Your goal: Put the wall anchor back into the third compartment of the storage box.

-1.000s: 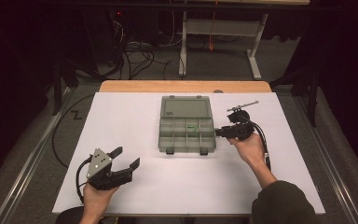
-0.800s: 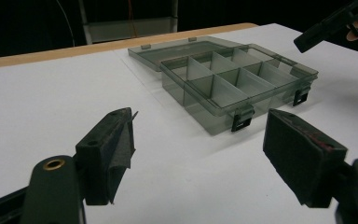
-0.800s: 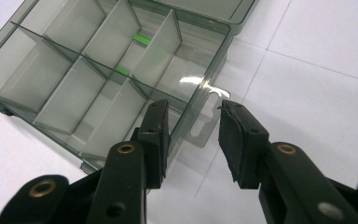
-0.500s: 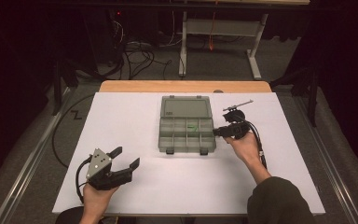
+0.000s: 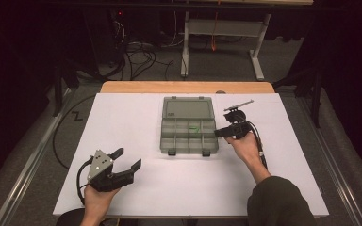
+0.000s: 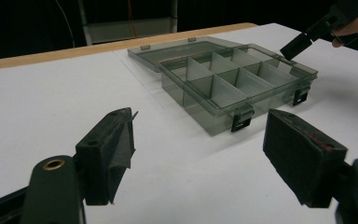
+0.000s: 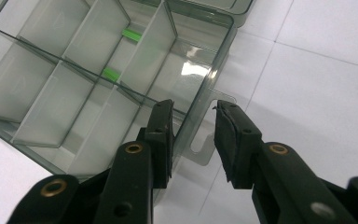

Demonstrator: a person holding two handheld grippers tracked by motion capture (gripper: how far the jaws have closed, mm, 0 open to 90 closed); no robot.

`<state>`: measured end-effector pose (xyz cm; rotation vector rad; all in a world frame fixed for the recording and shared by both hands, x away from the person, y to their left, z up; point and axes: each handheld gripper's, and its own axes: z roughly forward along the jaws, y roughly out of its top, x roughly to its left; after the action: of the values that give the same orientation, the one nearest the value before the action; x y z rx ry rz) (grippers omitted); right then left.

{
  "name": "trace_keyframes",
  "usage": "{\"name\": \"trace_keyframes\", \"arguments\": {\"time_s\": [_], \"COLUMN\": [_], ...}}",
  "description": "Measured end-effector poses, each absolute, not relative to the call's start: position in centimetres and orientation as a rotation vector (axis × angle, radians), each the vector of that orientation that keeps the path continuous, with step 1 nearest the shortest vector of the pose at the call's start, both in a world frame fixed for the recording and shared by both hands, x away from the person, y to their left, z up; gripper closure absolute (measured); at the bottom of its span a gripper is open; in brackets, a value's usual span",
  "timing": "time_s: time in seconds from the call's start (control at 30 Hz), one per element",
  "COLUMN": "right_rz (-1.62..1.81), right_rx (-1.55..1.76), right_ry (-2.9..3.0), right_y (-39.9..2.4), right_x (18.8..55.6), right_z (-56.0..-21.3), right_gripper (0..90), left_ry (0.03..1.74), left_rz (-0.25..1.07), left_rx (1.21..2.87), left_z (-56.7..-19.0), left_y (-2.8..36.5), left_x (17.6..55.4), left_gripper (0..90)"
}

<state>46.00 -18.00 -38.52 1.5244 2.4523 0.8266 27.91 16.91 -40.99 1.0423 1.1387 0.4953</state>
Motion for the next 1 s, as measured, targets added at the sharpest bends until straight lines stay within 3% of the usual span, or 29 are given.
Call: {"name": "trace_keyframes", "arguments": {"time_s": [1.0], "right_rz": [0.705], "right_rx": [1.605], "right_ry": [2.487], "right_y": [-16.4], "right_x": [47.3], "right_z": [-38.3], "right_gripper": [68.4], "left_ry": [1.137], "left_rz": [0.494], "left_rx": [1.054], "left_z": [-40.9], "left_y": [16.7], "left_x": [28.3], "left_gripper": [24.7]}}
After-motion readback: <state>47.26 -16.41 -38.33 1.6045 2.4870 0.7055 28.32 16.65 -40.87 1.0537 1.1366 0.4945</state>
